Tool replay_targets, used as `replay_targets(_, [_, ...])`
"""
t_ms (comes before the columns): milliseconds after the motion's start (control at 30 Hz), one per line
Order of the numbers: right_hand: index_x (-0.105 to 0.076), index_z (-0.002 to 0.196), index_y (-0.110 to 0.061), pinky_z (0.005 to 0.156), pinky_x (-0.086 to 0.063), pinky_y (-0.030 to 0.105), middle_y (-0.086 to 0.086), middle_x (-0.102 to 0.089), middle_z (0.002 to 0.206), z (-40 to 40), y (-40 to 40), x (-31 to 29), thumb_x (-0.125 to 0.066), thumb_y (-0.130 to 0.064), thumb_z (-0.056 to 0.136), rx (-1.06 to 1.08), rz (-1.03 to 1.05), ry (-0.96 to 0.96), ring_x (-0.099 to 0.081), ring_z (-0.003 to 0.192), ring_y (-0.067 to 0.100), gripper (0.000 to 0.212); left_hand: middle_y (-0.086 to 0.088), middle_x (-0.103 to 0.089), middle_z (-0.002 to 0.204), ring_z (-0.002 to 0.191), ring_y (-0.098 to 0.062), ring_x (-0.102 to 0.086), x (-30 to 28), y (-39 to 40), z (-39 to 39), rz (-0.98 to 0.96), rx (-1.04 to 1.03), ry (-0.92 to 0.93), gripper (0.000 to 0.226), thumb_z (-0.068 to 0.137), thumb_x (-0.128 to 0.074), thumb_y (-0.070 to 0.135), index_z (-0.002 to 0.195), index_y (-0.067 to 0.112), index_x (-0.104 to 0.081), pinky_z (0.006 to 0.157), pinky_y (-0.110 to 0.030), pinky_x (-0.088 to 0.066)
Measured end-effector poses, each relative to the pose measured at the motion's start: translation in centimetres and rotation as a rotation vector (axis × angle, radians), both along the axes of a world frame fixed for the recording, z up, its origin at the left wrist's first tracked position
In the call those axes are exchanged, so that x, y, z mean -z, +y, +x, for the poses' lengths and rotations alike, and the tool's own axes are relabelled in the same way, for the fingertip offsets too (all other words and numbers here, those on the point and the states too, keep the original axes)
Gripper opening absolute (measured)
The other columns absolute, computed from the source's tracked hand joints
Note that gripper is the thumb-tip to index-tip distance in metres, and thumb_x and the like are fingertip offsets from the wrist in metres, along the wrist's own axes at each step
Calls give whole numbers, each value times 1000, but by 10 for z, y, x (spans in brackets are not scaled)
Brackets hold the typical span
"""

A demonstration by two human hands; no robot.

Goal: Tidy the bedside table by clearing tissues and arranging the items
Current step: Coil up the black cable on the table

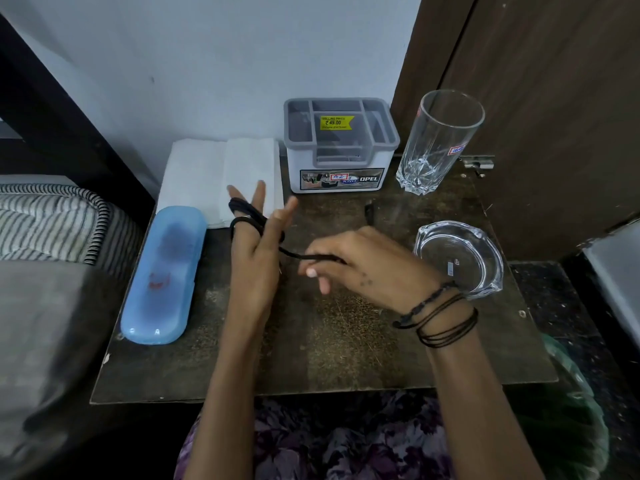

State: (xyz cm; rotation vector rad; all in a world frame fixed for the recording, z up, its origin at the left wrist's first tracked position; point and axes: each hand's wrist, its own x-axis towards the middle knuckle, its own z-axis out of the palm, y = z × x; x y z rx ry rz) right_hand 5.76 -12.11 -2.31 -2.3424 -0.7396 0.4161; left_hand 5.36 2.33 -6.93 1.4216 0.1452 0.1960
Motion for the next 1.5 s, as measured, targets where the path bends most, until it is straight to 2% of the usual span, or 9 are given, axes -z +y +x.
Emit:
replay_targets(67, [-69, 86, -25, 49, -33, 9, -12, -65, 64, 3, -8, -8, -56, -29, 90, 83, 91, -128, -51, 53, -13, 14, 31, -65, 103, 89, 10, -64, 3, 2, -2, 186, 80, -24, 32, 96, -44, 15, 125, 22, -56, 81, -15, -51])
replay_targets(200, [-72, 86, -27, 55, -39, 9, -7, -68, 63, 5, -19, -13, -65, -27, 84, 267, 349, -193, -57, 56, -6, 8, 0, -66, 53, 33, -8, -47, -7, -3, -5, 251, 269, -27, 30, 95, -43, 36, 87, 30, -70, 43, -18, -41])
replay_targets(367, [-69, 85, -22, 64, -44, 13, -8, -63, 60, 10, -23, -5, -64, -24, 86, 526, 641, -201, -56, 59, -2, 6, 4, -51, 35, 22, -1, -34, -11, -4, -9, -48, 596, 66, 68, 80, -29, 71, 88, 22, -75, 31, -9, -29])
replay_targets(467, [-67, 86, -22, 71, -48, 29, -3, -63, 61, 11, -16, 3, -55, -28, 91, 540, 602, -146, -61, 64, 11, 14, 10, -45, 30, 21, 4, -33, -15, -6, -14, -402, 689, -23, 48, 82, -52, 58, 86, 16, -74, 29, -6, -29])
replay_targets(700, [-66, 83, -36, 57, -42, 27, -4, -63, 54, 3, 9, 14, -36, -48, 95, 319, 182, 105, -58, 50, 9, 35, 8, -71, 68, 48, 1, -57, -23, -6, -10, -919, 439, -89, 35, 82, -54, 17, 114, 12, -66, 49, -10, -46])
replay_targets(900, [-72, 89, -19, 56, -39, 17, -10, -54, 45, 3, 6, 8, -50, -34, 92, 165, 57, 154, -50, 47, -1, 27, 15, -69, 111, 104, -8, -65, -17, -9, -2, -519, 112, -100, 38, 99, -33, 9, 136, 13, -38, 76, -15, -51])
replay_targets(1067, [-73, 97, -28, 51, -37, 5, -10, -60, 50, 2, -6, -3, -65, -30, 83, 150, 74, 165, -55, 50, -6, 17, 4, -65, 122, 86, -9, -70, -12, -3, -1, -233, 0, -69, 32, 97, -39, 10, 119, 28, -54, 71, -16, -51])
replay_targets(1300, [-77, 83, -20, 51, -35, 7, -19, -57, 53, 1, -20, -16, -74, -23, 76, 207, 233, 95, -49, 50, -6, 9, 0, -74, 101, 56, -6, -60, -10, 2, 4, -462, -26, 1, 32, 93, -36, -3, 122, 3, -47, 55, -16, -46])
replay_targets(1500, [-76, 82, -20, 57, -42, 18, -5, -65, 67, -2, -23, -22, -74, -22, 76, 150, 234, 89, -52, 60, 2, 7, -12, -64, 112, 94, -13, -70, -7, 8, 7, -588, -62, 60, 35, 91, -35, -12, 123, -4, -46, 74, -16, -54])
